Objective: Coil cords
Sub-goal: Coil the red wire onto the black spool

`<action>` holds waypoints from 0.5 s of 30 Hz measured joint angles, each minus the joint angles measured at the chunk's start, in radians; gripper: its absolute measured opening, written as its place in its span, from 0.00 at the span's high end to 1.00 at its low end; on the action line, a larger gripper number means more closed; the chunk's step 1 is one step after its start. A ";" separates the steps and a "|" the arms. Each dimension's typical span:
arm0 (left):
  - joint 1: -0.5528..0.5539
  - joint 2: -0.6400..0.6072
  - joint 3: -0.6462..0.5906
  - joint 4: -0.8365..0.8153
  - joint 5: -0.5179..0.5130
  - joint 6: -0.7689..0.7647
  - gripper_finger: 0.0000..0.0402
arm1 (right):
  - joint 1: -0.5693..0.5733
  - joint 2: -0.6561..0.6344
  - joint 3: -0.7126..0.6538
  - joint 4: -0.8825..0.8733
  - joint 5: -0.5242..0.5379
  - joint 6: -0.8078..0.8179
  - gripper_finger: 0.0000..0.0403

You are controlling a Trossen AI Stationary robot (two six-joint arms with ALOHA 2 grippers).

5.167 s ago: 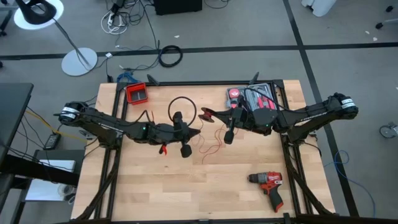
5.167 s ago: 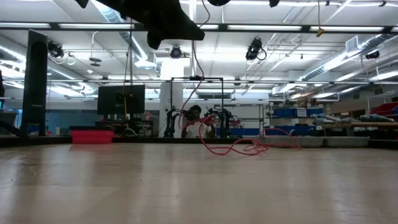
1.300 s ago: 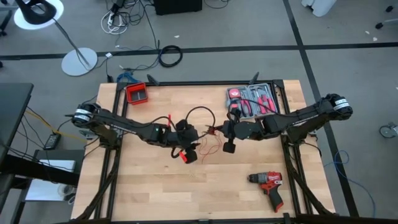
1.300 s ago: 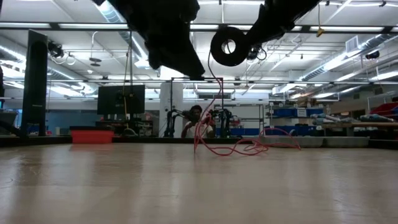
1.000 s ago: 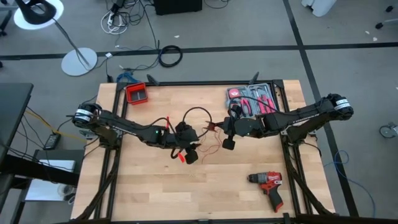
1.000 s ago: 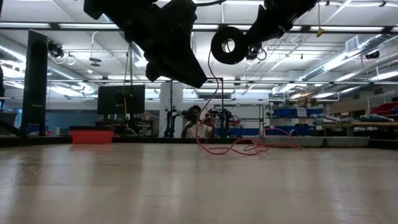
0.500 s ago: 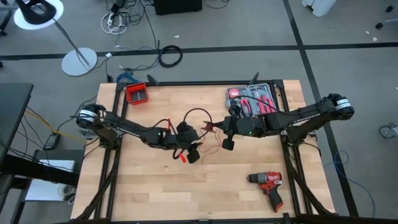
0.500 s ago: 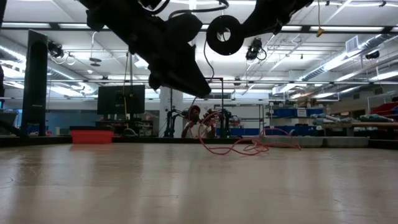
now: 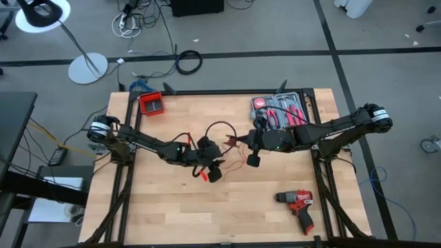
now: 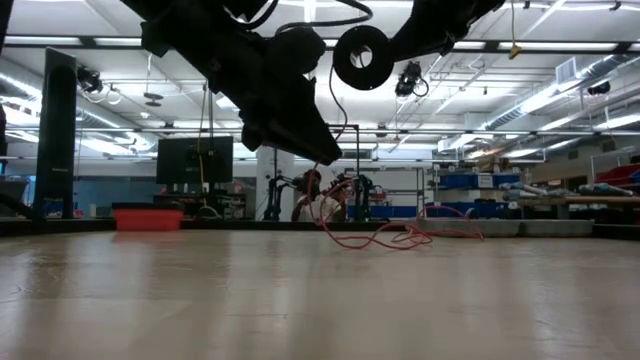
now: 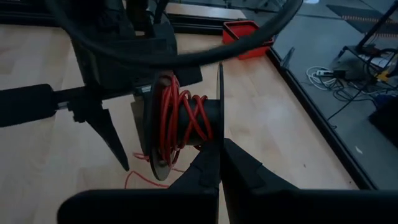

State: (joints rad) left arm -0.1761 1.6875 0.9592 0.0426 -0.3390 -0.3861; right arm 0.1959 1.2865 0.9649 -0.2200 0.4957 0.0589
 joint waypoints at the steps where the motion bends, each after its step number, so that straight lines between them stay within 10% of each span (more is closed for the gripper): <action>1: 0.000 0.000 0.000 -0.007 0.018 0.011 0.71 | 0.000 0.000 0.000 -0.002 0.000 0.000 1.00; 9: 0.000 -0.002 0.043 -0.069 0.006 0.040 0.72 | 0.000 0.000 0.000 -0.001 0.000 0.000 1.00; 15: 0.000 -0.002 0.048 -0.092 0.000 0.044 0.93 | 0.000 0.000 0.000 -0.001 0.000 -0.001 1.00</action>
State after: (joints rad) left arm -0.1761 1.6859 1.0069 -0.0494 -0.3389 -0.3416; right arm 0.1959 1.2869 0.9649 -0.2211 0.4957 0.0582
